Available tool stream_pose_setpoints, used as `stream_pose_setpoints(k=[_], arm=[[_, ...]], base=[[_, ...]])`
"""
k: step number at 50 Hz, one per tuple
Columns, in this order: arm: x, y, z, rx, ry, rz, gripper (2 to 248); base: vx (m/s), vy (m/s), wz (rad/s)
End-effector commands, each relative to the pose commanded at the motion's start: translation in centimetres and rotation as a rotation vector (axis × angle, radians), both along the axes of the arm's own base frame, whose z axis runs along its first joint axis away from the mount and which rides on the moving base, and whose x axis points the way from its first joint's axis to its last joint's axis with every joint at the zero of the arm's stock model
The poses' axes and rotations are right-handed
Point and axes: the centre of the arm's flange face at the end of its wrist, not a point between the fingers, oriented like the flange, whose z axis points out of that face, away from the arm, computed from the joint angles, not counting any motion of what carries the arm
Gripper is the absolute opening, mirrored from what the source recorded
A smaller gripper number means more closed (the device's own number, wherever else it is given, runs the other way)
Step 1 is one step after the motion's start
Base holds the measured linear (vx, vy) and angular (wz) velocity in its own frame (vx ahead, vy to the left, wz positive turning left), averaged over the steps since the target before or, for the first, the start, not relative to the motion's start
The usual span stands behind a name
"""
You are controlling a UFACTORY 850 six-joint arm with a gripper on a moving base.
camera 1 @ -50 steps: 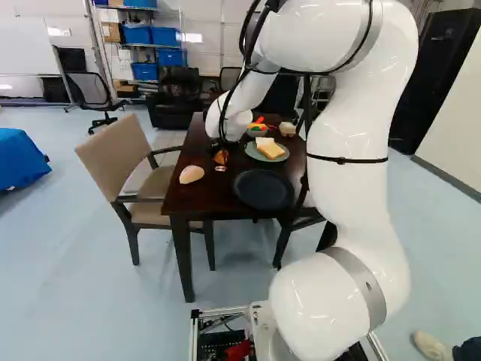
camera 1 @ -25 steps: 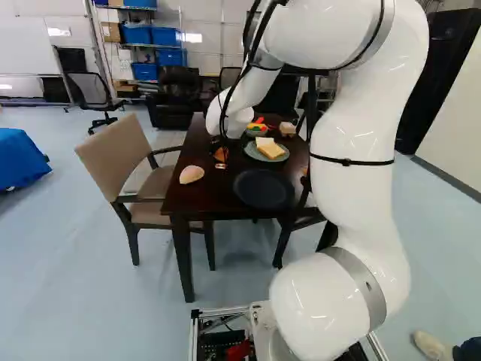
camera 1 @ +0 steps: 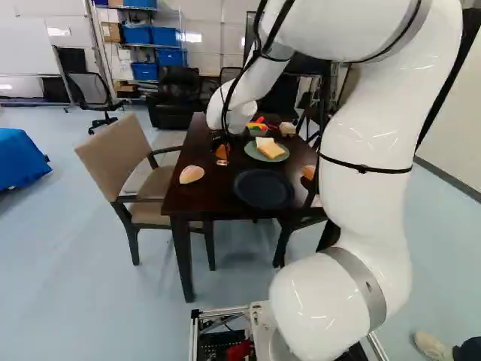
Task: Move the croissant to the empty plate
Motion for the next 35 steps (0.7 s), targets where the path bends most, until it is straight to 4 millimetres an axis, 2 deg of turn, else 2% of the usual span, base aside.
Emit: stream_pose_setpoints(k=[35], arm=[[-4.4,-1.8,3.9,-0.003,-0.002,-0.017,131]], base=[[0.0,0.0,0.0]])
